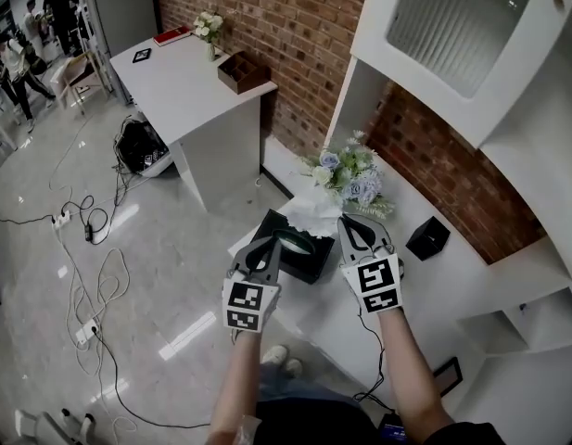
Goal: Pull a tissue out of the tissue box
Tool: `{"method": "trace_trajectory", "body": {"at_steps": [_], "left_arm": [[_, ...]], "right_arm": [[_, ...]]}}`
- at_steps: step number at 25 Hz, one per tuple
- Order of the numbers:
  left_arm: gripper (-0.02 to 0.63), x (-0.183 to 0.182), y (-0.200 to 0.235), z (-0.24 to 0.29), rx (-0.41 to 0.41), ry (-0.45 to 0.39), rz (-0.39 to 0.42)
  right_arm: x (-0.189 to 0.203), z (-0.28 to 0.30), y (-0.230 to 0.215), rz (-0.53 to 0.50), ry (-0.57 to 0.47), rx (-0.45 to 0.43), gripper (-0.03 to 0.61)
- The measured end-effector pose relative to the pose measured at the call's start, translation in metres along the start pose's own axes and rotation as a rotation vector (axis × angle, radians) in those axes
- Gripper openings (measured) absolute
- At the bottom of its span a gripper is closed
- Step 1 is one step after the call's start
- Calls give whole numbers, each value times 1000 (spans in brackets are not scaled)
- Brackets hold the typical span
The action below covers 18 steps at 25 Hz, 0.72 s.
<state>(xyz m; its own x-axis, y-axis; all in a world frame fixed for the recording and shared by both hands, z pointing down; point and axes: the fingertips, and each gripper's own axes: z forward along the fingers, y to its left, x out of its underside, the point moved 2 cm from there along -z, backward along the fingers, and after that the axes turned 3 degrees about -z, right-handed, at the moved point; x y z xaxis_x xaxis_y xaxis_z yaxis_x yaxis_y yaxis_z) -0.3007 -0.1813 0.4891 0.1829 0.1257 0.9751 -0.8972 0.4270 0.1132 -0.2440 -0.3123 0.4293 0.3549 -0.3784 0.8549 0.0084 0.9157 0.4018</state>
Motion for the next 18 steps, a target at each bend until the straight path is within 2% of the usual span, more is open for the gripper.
{"method": "trace_trajectory", "body": {"at_steps": [5, 10, 14, 18], "left_arm": [[9, -19, -20, 7, 45, -33, 28], [9, -37, -58, 25, 121, -67, 64], [9, -50, -99, 44, 207, -80, 95], [9, -57, -149, 62, 311, -90, 116]], "right_arm": [[-5, -52, -27, 90, -142, 119, 2], [12, -116, -59, 217, -251, 268, 2], [38, -172, -86, 326, -285, 415, 2], [66, -228, -108, 376, -274, 571, 2]]}}
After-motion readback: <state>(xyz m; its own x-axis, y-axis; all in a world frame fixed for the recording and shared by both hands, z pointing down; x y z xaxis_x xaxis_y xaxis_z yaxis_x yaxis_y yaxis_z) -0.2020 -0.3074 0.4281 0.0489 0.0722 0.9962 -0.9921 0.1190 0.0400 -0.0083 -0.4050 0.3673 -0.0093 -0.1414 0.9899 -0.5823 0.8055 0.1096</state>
